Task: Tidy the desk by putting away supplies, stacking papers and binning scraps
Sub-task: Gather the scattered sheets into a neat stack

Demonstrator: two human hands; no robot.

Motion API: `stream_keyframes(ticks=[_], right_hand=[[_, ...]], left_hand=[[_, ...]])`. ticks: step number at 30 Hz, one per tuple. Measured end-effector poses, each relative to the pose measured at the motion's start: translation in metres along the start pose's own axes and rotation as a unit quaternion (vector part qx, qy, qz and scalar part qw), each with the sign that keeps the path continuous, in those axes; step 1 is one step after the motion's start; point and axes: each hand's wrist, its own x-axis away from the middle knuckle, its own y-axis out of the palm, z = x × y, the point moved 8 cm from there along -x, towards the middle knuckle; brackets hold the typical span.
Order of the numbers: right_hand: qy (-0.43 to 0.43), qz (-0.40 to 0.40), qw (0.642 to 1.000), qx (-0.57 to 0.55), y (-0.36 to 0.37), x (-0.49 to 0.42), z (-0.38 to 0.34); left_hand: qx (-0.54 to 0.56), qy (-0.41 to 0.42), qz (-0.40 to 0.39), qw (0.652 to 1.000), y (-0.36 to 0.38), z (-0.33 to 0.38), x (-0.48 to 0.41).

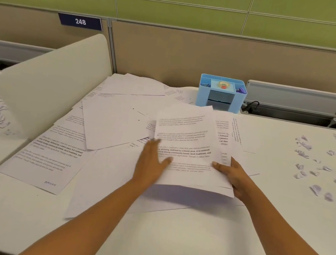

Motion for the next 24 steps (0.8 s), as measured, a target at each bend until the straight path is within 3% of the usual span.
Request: stream_keyframes(ticks=[2, 4, 6, 8, 12, 17, 24], right_hand=[[-0.008, -0.007, 0.999, -0.032, -0.005, 0.001, -0.005], [-0.018, -0.026, 0.998, -0.048, -0.005, 0.001, -0.009], [-0.021, -0.056, 0.998, -0.030, 0.000, 0.001, -0.012], [-0.016, -0.093, 0.996, 0.005, 0.008, -0.001, -0.014], [-0.023, -0.104, 0.994, 0.038, 0.024, -0.003, -0.030], [-0.133, -0.066, 0.987, 0.065, 0.032, -0.007, -0.071], [-0.135, -0.047, 0.987, 0.073, 0.031, -0.010, -0.045]], left_hand=[[0.124, -0.131, 0.041, 0.983, -0.018, -0.020, -0.010], [0.296, -0.220, 0.003, 0.930, -0.016, -0.031, -0.017], [0.447, -0.231, -0.093, 0.859, -0.005, -0.020, -0.018], [0.486, -0.200, -0.144, 0.839, -0.002, -0.007, -0.020], [0.478, -0.125, -0.135, 0.859, -0.007, 0.012, -0.027], [0.472, -0.022, -0.087, 0.877, -0.035, 0.037, -0.045], [0.375, -0.043, -0.113, 0.919, -0.017, 0.018, -0.038]])
